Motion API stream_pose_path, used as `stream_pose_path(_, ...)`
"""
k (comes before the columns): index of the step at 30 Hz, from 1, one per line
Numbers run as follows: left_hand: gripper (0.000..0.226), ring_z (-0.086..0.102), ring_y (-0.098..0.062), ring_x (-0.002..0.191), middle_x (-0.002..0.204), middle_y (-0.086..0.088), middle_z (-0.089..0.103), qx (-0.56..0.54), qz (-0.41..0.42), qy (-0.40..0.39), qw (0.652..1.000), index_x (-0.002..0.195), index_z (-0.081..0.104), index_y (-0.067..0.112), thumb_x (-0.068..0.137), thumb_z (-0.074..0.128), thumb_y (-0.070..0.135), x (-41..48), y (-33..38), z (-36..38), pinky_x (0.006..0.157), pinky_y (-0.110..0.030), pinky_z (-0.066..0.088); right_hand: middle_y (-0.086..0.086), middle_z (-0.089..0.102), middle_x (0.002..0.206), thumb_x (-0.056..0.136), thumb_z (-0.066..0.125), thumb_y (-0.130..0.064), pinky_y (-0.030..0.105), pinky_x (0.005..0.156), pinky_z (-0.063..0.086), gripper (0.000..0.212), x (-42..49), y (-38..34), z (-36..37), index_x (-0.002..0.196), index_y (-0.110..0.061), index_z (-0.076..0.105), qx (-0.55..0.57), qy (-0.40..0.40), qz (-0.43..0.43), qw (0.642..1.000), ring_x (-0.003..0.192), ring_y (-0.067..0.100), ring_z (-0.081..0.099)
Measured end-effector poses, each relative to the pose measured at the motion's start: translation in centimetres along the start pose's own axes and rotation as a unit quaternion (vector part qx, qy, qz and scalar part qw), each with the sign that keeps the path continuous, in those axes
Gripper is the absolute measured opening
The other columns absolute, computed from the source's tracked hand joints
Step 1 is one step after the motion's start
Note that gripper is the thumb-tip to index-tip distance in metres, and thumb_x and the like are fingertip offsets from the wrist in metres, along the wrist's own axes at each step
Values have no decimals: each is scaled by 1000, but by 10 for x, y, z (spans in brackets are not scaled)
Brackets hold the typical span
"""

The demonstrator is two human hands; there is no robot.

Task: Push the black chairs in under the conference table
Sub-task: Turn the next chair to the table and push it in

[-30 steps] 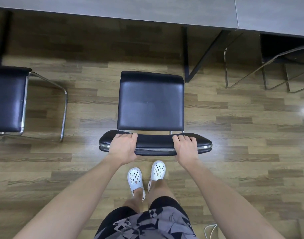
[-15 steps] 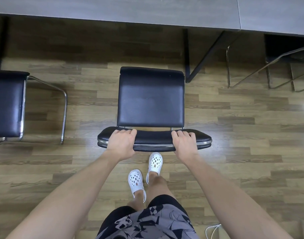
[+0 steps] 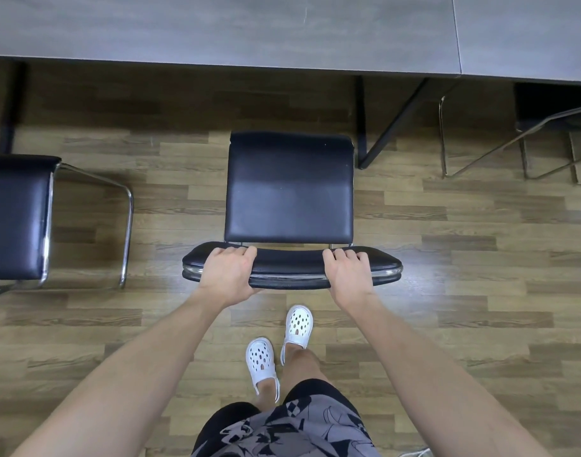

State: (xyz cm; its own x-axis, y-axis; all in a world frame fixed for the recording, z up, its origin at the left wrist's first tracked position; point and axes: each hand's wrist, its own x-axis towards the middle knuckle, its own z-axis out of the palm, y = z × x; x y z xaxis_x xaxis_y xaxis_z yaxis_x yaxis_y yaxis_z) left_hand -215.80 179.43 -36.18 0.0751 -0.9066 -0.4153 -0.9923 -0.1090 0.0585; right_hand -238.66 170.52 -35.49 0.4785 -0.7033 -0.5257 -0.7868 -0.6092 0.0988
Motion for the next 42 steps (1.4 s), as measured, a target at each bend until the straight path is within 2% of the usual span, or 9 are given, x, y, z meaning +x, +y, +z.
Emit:
stream_pose_path(8, 63, 59, -19, 106, 111, 6, 63, 3, -18, -18, 1000, 111, 49, 23, 72, 63, 71, 27, -5, -20, 90, -33, 40, 6, 61, 108, 70, 70, -7, 36, 85, 37, 51, 26, 9, -20, 114, -16, 45, 14, 16, -12, 1000, 99, 27, 56)
stream_pose_path(11, 64, 58, -19, 108, 113, 7, 63, 8, -18, -13, 1000, 113, 50, 24, 72, 64, 71, 38, -7, -27, 90, -33, 38, 8, 60, 112, 70, 67, -1, 38, 89, 37, 53, 38, 14, -28, 116, -14, 44, 22, 17, -16, 999, 103, 28, 55)
stream_pose_path(15, 66, 58, -17, 109, 116, 8, 62, 4, -24, -21, 999, 118, 49, 26, 72, 65, 70, 48, -8, -35, 92, -32, 38, 9, 58, 116, 71, 68, -2, 40, 94, 36, 57, 46, 19, -38, 120, -13, 41, 21, 1, -22, 1000, 108, 28, 54)
stream_pose_path(26, 61, 59, -18, 106, 112, 6, 63, 6, -6, -21, 1000, 113, 49, 24, 72, 62, 69, 83, -22, -50, 88, -33, 38, 9, 58, 114, 68, 71, -4, 39, 94, 35, 60, 78, 27, -60, 119, -14, 41, 23, -8, -18, 1000, 106, 28, 54)
stream_pose_path(35, 70, 56, -18, 111, 119, 7, 61, 5, -6, -13, 1000, 121, 48, 24, 71, 63, 70, 118, -38, -65, 91, -33, 36, 8, 58, 113, 69, 70, -2, 36, 91, 36, 58, 111, 35, -83, 118, -15, 42, 32, -9, -9, 999, 106, 26, 54)
stream_pose_path(38, 77, 52, -18, 118, 125, 6, 57, -4, -13, 2, 1000, 127, 47, 23, 70, 66, 70, 131, -43, -73, 97, -33, 35, 7, 57, 116, 70, 66, 0, 35, 94, 35, 58, 126, 38, -87, 120, -15, 42, 40, 13, -6, 999, 109, 26, 52)
stream_pose_path(40, 84, 46, -18, 126, 136, 5, 50, -4, -17, 12, 1000, 135, 43, 21, 70, 69, 67, 139, -45, -78, 104, -33, 32, 9, 53, 125, 67, 69, 0, 38, 102, 31, 69, 135, 39, -88, 128, -15, 40, 45, 47, 6, 998, 119, 27, 47)
stream_pose_path(42, 92, 37, -19, 135, 148, 2, 40, 0, -24, 15, 1000, 141, 37, 18, 69, 72, 63, 148, -47, -82, 112, -34, 25, 14, 40, 144, 65, 76, -2, 43, 111, 24, 90, 141, 40, -91, 142, -14, 32, 40, 58, 21, 997, 135, 30, 34)
